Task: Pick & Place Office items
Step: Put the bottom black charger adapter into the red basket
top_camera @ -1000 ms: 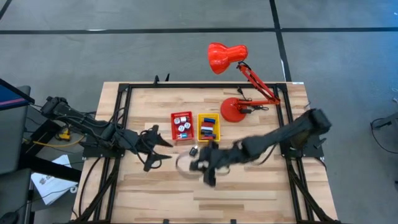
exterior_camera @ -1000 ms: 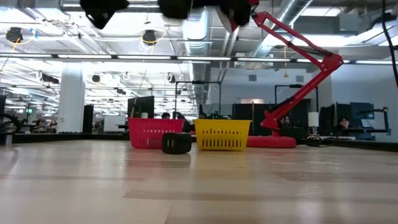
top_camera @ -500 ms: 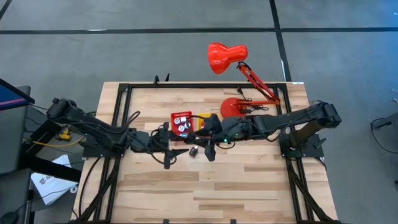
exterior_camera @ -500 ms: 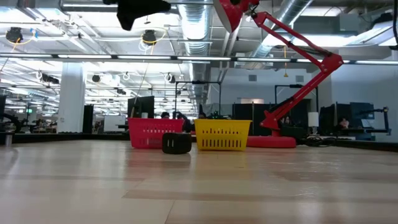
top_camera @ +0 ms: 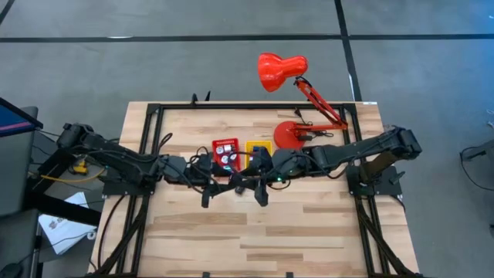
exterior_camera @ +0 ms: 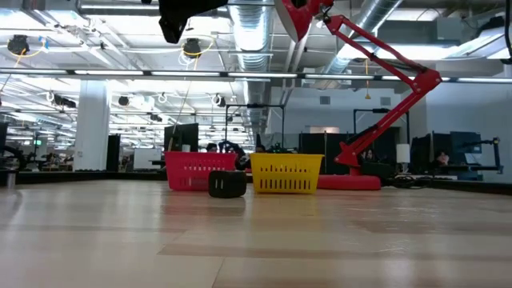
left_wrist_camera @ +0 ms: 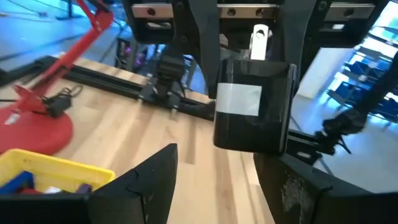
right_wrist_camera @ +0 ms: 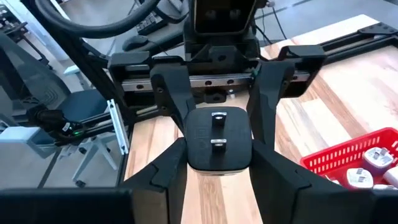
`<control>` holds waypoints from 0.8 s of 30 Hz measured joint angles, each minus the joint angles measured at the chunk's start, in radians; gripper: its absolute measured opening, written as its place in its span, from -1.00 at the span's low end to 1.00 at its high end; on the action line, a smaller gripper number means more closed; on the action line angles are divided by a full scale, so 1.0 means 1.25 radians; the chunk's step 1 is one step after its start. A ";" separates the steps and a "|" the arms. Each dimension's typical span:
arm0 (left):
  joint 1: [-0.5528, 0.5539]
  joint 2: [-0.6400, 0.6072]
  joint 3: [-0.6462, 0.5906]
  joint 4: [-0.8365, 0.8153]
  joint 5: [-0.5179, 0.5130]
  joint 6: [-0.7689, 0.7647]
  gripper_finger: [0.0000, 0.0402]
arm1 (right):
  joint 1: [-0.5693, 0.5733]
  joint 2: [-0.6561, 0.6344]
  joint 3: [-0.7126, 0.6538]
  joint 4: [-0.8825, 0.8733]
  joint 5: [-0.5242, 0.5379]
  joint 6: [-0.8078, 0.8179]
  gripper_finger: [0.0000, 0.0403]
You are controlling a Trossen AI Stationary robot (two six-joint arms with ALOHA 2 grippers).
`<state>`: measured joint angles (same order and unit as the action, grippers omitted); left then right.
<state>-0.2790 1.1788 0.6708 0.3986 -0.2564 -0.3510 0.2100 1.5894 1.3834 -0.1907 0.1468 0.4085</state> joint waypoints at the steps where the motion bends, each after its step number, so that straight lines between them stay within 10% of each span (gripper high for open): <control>1: 0.000 0.000 0.000 0.000 0.007 -0.001 0.04 | 0.000 0.001 0.000 0.000 -0.001 0.000 -0.32; 24: 0.000 -0.002 0.004 -0.069 0.098 -0.024 0.04 | -0.009 0.029 -0.003 0.030 -0.035 0.008 -0.31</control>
<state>-0.2790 1.1759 0.6762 0.3126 -0.1333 -0.3813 0.1987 1.6257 1.3792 -0.1535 0.1028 0.4191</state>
